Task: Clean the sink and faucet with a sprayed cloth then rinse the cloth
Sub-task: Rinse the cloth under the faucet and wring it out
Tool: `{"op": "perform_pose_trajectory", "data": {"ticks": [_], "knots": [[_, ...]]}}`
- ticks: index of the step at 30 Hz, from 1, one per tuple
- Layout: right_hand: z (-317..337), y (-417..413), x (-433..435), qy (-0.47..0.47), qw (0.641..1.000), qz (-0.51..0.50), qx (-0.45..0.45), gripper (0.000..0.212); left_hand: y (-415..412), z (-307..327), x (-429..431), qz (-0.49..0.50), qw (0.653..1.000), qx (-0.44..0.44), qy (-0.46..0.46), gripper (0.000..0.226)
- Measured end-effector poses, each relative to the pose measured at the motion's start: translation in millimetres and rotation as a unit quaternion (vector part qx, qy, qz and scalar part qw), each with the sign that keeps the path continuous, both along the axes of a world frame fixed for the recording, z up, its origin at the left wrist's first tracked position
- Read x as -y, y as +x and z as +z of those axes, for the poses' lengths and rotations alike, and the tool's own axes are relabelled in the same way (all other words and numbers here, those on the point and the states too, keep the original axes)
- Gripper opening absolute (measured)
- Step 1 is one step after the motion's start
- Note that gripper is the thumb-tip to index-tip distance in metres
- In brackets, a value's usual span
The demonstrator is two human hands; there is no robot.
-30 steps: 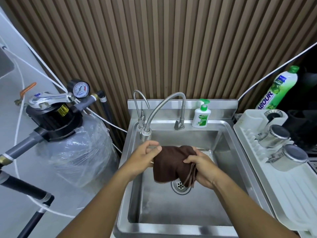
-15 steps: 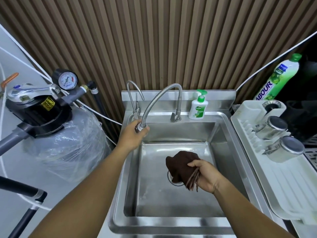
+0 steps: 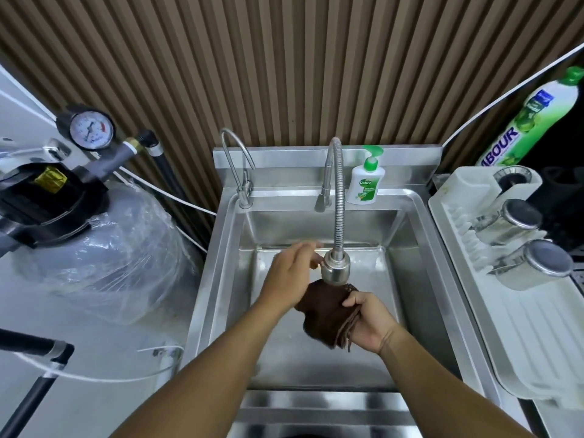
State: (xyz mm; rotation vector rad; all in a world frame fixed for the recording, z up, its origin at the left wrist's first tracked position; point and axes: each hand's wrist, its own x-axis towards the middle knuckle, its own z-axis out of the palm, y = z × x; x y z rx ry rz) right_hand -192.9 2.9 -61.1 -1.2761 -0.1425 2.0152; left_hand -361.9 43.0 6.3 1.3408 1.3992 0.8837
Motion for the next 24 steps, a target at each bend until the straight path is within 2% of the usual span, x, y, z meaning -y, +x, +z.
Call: {"op": "perform_pose_trajectory", "data": {"ticks": [3,6,7,10,11,13,16,18,20,24], "knots": [[-3.5,10.0,-2.3,-0.001,1.000,0.015,-0.008,0.060,-16.3,-10.7,-37.7,0.091,0.995,0.028,-0.025,0.026],[-3.6,12.8,-4.5,0.003,0.999,0.028,-0.032,0.058,-16.2,-25.3,-80.3,0.098,0.993,0.003,-0.064,0.015],[-3.6,12.4,-6.2,0.004,0.999,0.033,-0.036,0.055,-10.8,-29.6,-94.8,0.084,0.993,-0.005,-0.089,0.020],[-1.9,10.3,-8.9,-0.001,0.998,0.047,-0.035,0.047,14.0,-42.1,-134.9,0.043,0.989,-0.049,-0.133,0.067],[-1.3,10.1,-9.3,-0.002,0.998,0.051,-0.033,0.046,23.5,-45.3,-145.4,0.032,0.988,-0.068,-0.136,0.072],[0.4,8.9,-10.2,0.003,0.998,0.055,-0.040,0.046,39.5,-51.5,-164.1,0.018,0.988,-0.089,-0.128,0.063],[-0.8,9.6,-12.0,0.002,0.996,0.060,-0.060,0.048,50.5,-62.0,-179.5,0.057,0.988,-0.079,-0.120,0.037],[-2.8,12.3,-12.4,-0.002,0.996,0.060,-0.058,0.048,47.1,-73.5,-185.5,0.088,0.987,-0.048,-0.124,0.033],[-6.3,15.7,-11.5,-0.008,0.996,0.065,-0.054,0.047,41.9,-85.8,-189.8,0.125,0.979,0.037,-0.157,0.029],[-10.4,18.8,-7.3,-0.013,0.996,0.072,-0.055,0.051,42.1,-86.3,-189.4,0.194,0.915,0.232,-0.268,0.025]]}}
